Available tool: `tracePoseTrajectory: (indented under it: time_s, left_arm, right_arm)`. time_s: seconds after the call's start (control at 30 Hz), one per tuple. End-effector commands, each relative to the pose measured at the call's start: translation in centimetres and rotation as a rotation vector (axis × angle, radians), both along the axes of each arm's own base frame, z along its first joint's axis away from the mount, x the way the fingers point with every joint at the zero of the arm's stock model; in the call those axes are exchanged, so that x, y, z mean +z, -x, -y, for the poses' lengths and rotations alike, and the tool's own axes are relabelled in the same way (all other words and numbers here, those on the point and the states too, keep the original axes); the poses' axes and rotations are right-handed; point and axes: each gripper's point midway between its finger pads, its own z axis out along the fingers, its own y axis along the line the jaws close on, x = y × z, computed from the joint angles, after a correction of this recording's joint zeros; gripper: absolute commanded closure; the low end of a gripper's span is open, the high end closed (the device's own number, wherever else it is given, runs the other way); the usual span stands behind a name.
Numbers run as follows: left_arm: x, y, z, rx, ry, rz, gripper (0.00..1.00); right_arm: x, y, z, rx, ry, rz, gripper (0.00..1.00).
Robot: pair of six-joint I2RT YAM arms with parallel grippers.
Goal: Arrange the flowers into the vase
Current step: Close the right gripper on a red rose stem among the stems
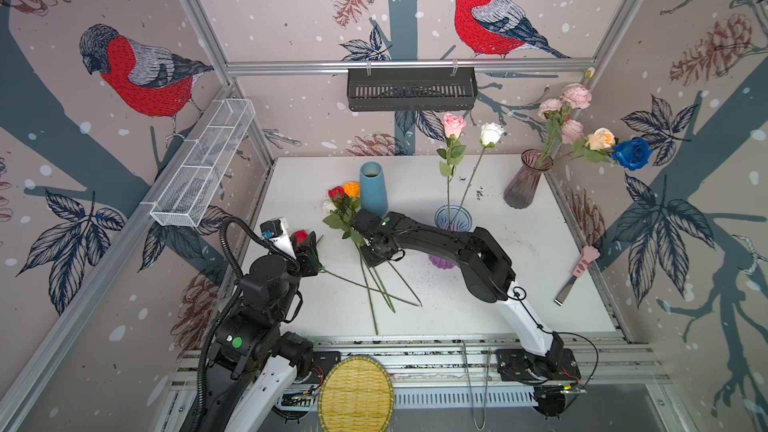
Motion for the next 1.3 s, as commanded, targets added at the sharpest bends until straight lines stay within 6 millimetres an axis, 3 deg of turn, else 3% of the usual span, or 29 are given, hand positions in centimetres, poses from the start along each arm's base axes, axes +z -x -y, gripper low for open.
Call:
tracePoseTrajectory:
  time_s: [0.0, 0.43, 0.87, 1.03, 1.27]
  left_arm:
    - [0.1, 0.0, -0.2, 0.009, -0.001, 0.005, 0.51]
    - [0.2, 0.0, -0.2, 0.009, 0.001, 0.010, 0.51]
    - [0.2, 0.0, -0.2, 0.009, 0.002, 0.009, 0.51]
    - [0.2, 0.0, -0.2, 0.009, 0.003, 0.011, 0.51]
    - [0.2, 0.1, -0.2, 0.008, 0.002, 0.010, 0.51]
  right_arm:
    - [0.6, -0.1, -0.7, -0.006, -0.030, 0.011, 0.77]
    - [3.2, -0.2, -2.1, -0.002, -0.081, 0.058, 0.77]
    - [-0.6, 0.6, -0.7, -0.003, 0.007, 0.014, 0.77]
    - [-0.7, 0.5, -0.5, -0.007, 0.015, 0.016, 0.79]
    - [0.2, 0.2, -0.7, 0.013, 0.005, 0.039, 0.91]
